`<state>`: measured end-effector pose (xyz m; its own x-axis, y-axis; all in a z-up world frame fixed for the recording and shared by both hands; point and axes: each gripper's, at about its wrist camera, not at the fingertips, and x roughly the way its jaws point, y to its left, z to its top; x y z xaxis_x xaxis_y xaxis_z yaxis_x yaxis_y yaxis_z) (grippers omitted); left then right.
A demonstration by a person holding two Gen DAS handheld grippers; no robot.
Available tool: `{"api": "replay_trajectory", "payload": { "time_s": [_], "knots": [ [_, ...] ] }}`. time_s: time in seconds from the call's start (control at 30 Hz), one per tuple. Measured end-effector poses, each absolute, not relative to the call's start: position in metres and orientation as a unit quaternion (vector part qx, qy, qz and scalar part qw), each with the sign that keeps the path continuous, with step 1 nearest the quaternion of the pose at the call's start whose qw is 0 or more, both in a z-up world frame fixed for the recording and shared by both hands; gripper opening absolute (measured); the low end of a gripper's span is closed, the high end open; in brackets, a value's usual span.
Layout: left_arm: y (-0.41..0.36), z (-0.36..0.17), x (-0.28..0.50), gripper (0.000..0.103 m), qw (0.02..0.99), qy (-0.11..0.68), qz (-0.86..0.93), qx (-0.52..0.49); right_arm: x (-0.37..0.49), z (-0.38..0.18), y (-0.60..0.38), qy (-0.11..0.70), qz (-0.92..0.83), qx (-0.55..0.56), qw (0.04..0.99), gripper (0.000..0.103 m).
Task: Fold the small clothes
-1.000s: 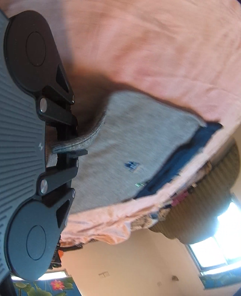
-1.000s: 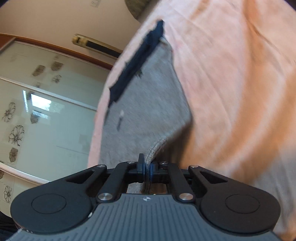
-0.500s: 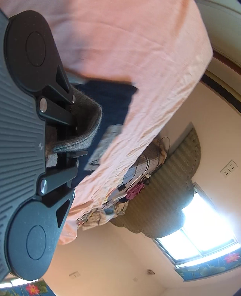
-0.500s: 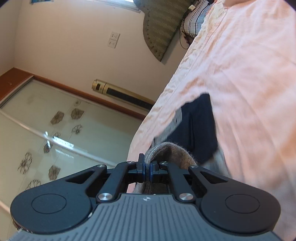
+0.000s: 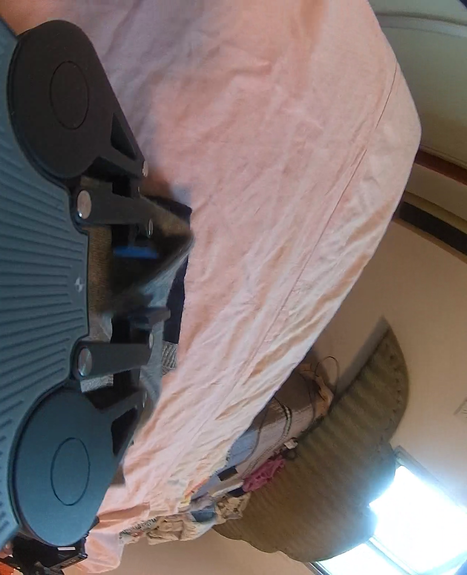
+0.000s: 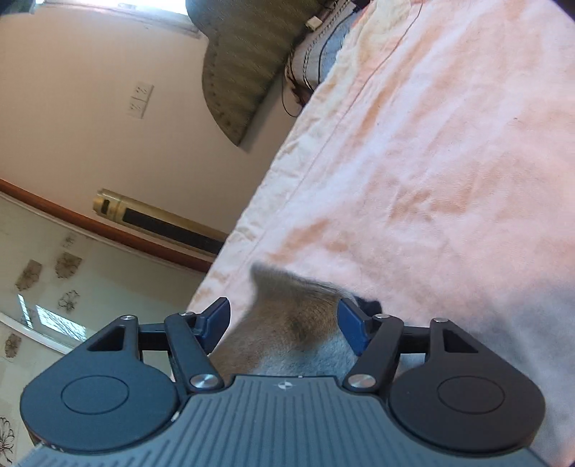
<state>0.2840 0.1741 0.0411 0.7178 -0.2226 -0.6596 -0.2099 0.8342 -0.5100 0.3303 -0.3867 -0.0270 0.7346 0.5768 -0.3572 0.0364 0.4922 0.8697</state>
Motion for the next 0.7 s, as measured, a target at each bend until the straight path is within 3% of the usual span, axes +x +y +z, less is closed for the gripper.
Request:
{"api": "replay_trajectory", "payload": {
  "time_s": [0.03,0.07,0.13,0.23,0.4,0.5,0.7],
  "knots": [
    [0.177,0.046,0.269,0.076,0.89,0.356,-0.005,-0.284,0.318,-0.023,-0.388,0.317,0.18,0.469,0.804,0.071],
    [0.18,0.052,0.252,0.095,0.9,0.337,0.0,-0.277,0.303,-0.019,-0.39,0.314,0.191,0.462,0.807,0.071],
    [0.186,0.062,0.217,0.096,0.911,0.309,0.004,-0.273,0.268,-0.011,-0.392,0.321,0.209,0.434,0.816,0.071],
    [0.198,0.055,0.169,0.096,0.89,0.326,-0.006,-0.318,0.208,-0.005,-0.395,0.335,0.215,0.389,0.831,0.072],
    [0.201,0.01,0.088,0.095,0.829,0.353,0.009,-0.434,0.129,-0.02,-0.404,0.371,0.184,0.388,0.824,0.079],
    [0.183,0.007,0.06,0.096,0.839,0.323,0.019,-0.437,0.112,-0.026,-0.399,0.365,0.181,0.393,0.825,0.078],
    [0.161,-0.007,0.077,0.095,0.819,0.292,0.01,-0.493,0.14,-0.028,-0.37,0.35,0.162,0.416,0.823,0.086]
  ]
}}
